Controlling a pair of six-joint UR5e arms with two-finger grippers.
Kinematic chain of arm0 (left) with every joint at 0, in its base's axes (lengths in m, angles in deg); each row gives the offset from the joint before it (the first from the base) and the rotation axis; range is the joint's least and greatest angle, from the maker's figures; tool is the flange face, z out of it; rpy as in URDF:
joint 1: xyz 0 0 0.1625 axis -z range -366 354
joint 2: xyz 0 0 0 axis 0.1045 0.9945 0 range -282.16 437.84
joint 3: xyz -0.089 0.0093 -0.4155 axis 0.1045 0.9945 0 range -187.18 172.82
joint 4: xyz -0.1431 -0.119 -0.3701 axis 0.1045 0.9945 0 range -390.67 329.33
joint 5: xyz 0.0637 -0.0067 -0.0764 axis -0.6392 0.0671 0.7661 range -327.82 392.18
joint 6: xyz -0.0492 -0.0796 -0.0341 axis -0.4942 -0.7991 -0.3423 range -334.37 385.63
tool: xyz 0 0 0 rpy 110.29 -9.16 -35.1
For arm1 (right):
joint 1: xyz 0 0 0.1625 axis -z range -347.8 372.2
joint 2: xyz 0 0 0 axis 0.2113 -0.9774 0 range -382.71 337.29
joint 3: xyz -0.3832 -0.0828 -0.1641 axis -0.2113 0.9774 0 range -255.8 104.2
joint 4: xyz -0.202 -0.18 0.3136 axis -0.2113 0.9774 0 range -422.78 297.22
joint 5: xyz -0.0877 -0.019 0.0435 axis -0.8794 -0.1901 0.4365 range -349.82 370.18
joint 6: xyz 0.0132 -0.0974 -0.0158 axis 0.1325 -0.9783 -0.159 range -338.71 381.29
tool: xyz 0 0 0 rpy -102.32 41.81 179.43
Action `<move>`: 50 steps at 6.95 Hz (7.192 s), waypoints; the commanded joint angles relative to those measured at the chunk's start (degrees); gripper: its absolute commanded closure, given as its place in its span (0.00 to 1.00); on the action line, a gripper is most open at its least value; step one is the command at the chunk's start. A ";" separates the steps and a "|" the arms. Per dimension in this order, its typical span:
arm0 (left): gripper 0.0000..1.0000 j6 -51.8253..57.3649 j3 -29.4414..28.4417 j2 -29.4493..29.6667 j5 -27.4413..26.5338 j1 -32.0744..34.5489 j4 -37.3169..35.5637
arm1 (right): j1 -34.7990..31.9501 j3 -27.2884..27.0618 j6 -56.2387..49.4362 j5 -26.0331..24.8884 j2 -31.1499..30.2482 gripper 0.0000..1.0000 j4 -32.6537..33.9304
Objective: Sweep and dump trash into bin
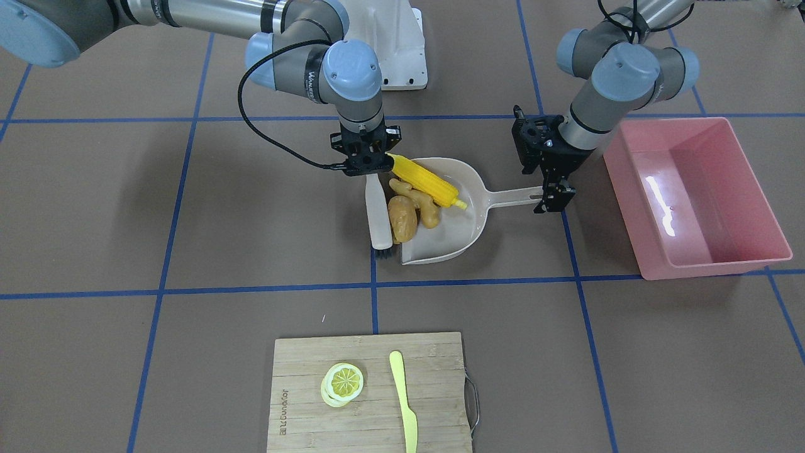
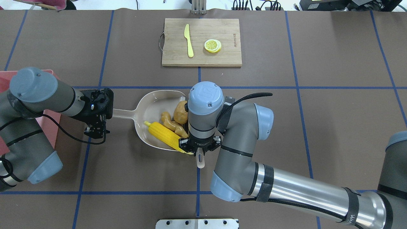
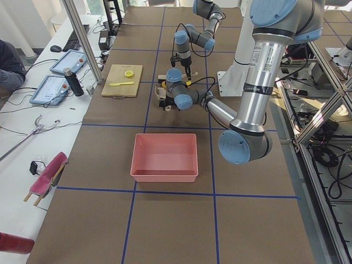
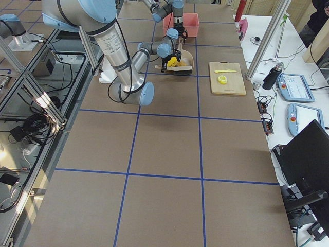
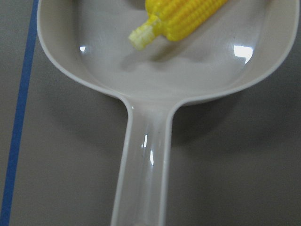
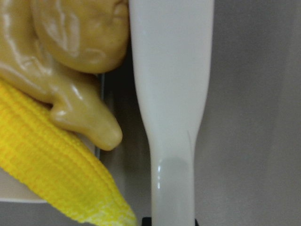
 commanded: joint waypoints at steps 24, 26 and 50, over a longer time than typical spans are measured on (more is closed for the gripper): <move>1.00 -7.58 12.17 -37.91 29.56 36.33 21.55 | -29.65 -31.94 -32.27 19.05 -48.19 1.00 7.81; 1.00 -0.81 11.20 -44.28 30.94 43.39 18.93 | -29.39 -26.18 -34.83 20.72 -48.39 1.00 7.72; 1.00 30.34 13.78 -10.41 6.87 12.86 -7.98 | -60.12 -21.33 -51.62 12.39 -45.93 0.00 5.69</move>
